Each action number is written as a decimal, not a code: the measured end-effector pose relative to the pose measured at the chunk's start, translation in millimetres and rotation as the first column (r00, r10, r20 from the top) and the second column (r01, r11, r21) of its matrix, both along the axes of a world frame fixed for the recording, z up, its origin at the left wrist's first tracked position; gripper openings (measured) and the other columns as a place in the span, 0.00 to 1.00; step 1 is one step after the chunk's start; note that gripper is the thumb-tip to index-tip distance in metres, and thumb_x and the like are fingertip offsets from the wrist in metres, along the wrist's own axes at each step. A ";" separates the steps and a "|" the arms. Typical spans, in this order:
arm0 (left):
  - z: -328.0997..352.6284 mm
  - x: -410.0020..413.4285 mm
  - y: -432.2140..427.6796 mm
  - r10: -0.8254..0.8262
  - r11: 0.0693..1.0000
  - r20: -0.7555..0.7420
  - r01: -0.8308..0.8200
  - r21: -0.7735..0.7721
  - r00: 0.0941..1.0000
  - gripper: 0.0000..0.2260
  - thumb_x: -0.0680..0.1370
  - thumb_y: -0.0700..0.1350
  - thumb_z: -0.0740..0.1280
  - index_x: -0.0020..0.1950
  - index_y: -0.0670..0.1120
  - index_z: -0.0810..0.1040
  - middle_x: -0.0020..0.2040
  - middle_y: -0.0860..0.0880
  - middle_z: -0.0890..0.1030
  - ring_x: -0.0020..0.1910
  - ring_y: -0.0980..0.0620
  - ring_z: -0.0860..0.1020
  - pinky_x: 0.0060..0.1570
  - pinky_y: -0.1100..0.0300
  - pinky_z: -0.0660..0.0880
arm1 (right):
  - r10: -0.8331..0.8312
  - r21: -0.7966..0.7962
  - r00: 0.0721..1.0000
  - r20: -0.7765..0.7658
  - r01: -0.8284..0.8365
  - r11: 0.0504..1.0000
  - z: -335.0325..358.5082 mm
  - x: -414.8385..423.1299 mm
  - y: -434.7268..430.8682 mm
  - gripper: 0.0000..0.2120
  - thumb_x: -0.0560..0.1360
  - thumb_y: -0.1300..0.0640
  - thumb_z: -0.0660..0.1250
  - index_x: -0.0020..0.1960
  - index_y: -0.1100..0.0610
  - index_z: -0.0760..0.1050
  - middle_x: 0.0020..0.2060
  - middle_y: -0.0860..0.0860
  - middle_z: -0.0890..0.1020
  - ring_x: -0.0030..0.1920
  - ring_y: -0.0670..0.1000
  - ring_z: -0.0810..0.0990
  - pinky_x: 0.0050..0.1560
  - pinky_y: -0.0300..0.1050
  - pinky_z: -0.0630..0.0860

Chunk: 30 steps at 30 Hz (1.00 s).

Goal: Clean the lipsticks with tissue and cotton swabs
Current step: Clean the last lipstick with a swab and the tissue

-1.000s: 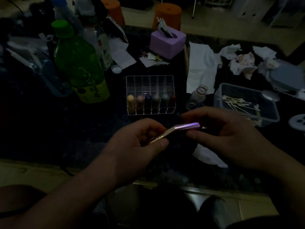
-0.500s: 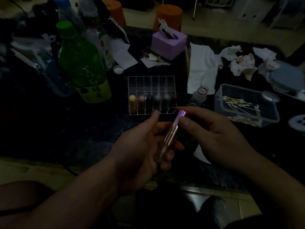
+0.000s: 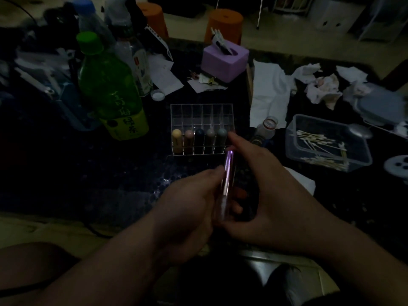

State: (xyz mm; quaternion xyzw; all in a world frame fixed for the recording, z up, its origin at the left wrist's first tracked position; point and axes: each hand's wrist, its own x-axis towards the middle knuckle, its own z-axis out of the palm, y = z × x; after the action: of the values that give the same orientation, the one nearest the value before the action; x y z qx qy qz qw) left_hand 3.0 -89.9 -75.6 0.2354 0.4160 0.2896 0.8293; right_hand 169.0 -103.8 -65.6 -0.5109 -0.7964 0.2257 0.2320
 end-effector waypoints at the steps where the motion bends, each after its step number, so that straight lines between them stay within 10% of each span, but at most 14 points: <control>1: -1.6 0.2 0.0 -0.015 1.000 -0.014 0.015 0.015 1.000 0.18 0.83 0.50 0.59 0.60 0.37 0.79 0.49 0.34 0.82 0.40 0.42 0.77 0.38 0.53 0.73 | 0.000 0.000 1.000 -0.015 0.000 1.000 -0.6 0.0 0.0 0.56 0.61 0.41 0.79 0.79 0.48 0.52 0.68 0.40 0.68 0.68 0.42 0.69 0.66 0.39 0.70; 5: -4.0 -7.3 6.0 -0.112 0.989 -0.059 0.117 0.085 0.992 0.18 0.80 0.49 0.63 0.59 0.37 0.82 0.55 0.32 0.82 0.47 0.37 0.80 0.47 0.46 0.77 | 0.003 -0.002 0.998 -0.059 -0.004 1.000 -3.0 1.1 2.0 0.53 0.61 0.44 0.81 0.78 0.49 0.56 0.71 0.43 0.68 0.71 0.44 0.69 0.67 0.42 0.70; 8: -3.0 -15.5 11.0 -0.141 0.939 -0.320 0.229 0.258 0.937 0.12 0.79 0.48 0.67 0.50 0.40 0.84 0.44 0.39 0.85 0.36 0.47 0.82 0.34 0.58 0.79 | 0.016 -0.187 0.988 -0.151 -0.045 0.981 1.6 3.1 0.5 0.49 0.63 0.44 0.81 0.77 0.45 0.59 0.68 0.39 0.71 0.68 0.41 0.72 0.65 0.39 0.73; 14: -3.8 -18.1 15.3 -0.090 0.828 -0.499 0.343 0.444 0.862 0.04 0.77 0.45 0.72 0.51 0.50 0.86 0.39 0.50 0.85 0.39 0.51 0.84 0.36 0.48 0.84 | -0.321 -0.231 0.851 -0.416 0.243 0.942 -1.7 1.7 9.7 0.14 0.73 0.61 0.73 0.57 0.49 0.81 0.48 0.43 0.85 0.50 0.42 0.84 0.53 0.41 0.81; 23: -3.6 -19.5 34.4 -0.034 0.770 -0.620 0.416 0.485 0.784 0.06 0.75 0.46 0.75 0.50 0.52 0.85 0.43 0.55 0.86 0.43 0.56 0.85 0.46 0.51 0.84 | -0.461 -0.203 0.813 -0.354 0.415 0.887 9.1 -9.9 23.4 0.19 0.69 0.58 0.78 0.58 0.49 0.79 0.46 0.41 0.84 0.47 0.36 0.82 0.48 0.29 0.78; 30: 7.3 -25.6 55.8 0.249 0.809 -0.551 0.142 0.570 0.797 0.05 0.78 0.49 0.72 0.50 0.48 0.84 0.43 0.51 0.84 0.39 0.54 0.84 0.38 0.57 0.83 | -0.555 0.100 0.820 -0.135 0.569 0.816 38.8 10.5 93.0 0.17 0.75 0.52 0.73 0.63 0.53 0.79 0.49 0.44 0.81 0.45 0.38 0.78 0.41 0.20 0.67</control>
State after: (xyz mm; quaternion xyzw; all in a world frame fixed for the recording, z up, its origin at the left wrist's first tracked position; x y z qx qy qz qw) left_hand -22.6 -34.0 -68.3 0.5457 0.5539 0.3376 0.5305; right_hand 179.5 -10.8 -26.8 -0.6944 -0.6107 0.1176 0.3620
